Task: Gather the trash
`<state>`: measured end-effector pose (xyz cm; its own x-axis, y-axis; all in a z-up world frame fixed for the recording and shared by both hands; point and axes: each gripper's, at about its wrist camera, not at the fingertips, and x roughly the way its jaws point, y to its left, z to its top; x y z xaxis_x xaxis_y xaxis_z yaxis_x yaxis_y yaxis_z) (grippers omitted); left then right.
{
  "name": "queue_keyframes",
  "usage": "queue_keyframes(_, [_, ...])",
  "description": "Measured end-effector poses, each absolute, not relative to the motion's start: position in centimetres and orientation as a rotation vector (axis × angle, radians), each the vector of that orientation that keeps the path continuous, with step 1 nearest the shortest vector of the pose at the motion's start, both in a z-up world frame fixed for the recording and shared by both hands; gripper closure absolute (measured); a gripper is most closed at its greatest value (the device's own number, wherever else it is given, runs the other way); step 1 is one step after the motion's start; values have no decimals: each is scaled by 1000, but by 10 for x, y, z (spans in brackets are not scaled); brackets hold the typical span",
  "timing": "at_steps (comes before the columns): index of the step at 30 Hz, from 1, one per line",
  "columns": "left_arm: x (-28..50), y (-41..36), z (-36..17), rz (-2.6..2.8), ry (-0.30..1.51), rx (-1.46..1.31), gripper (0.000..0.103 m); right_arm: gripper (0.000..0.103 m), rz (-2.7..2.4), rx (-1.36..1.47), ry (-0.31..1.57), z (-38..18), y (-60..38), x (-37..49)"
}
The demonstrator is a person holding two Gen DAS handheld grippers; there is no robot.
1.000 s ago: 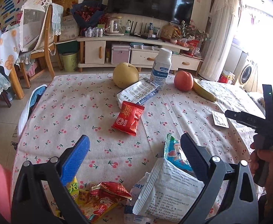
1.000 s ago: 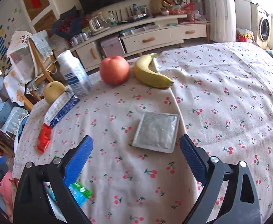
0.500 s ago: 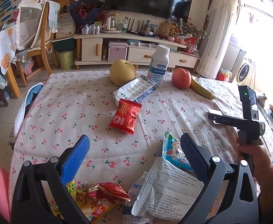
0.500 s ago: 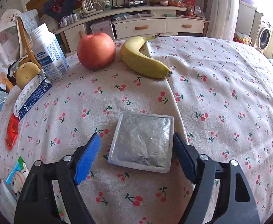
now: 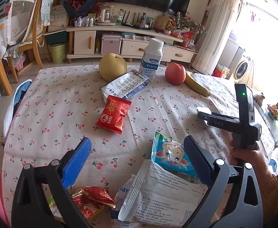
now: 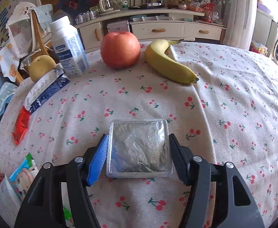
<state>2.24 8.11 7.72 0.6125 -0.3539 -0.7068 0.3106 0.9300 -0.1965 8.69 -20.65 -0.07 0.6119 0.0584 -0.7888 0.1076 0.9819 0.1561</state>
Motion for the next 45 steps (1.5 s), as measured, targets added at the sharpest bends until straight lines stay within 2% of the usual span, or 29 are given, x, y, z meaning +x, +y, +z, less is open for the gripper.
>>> queue_keyframes(8, [79,44,88,-412,896,105,5,39,101,272,886,16,-186,77])
queue_keyframes(20, [189,2,37,-366,1053,388,7,39,170,383,863,26,-194,70])
queue_keyframes(25, [213,0,23,-331,1089,373,29,39,190,399,859,29,-196,69])
queue_keyframes(30, [224,1,26,-291,1071,339,38,39,207,396,859,32,-195,69])
queue_keyframes(33, [223,6,30,-278,1073,298,53,39,210,399,858,33,-196,69])
queue_keyframes(37, [215,7,30,-272,1072,292,61,39,213,409,856,33,-197,68])
queue_keyframes(40, [203,5,29,-292,1073,287,64,39,212,402,850,36,-197,67])
queue_keyframes(42, [195,5,31,-321,1092,254,72,39,210,402,848,37,-199,67])
queue_keyframes(45, [179,0,32,-373,1110,255,73,39,206,410,847,37,-201,66])
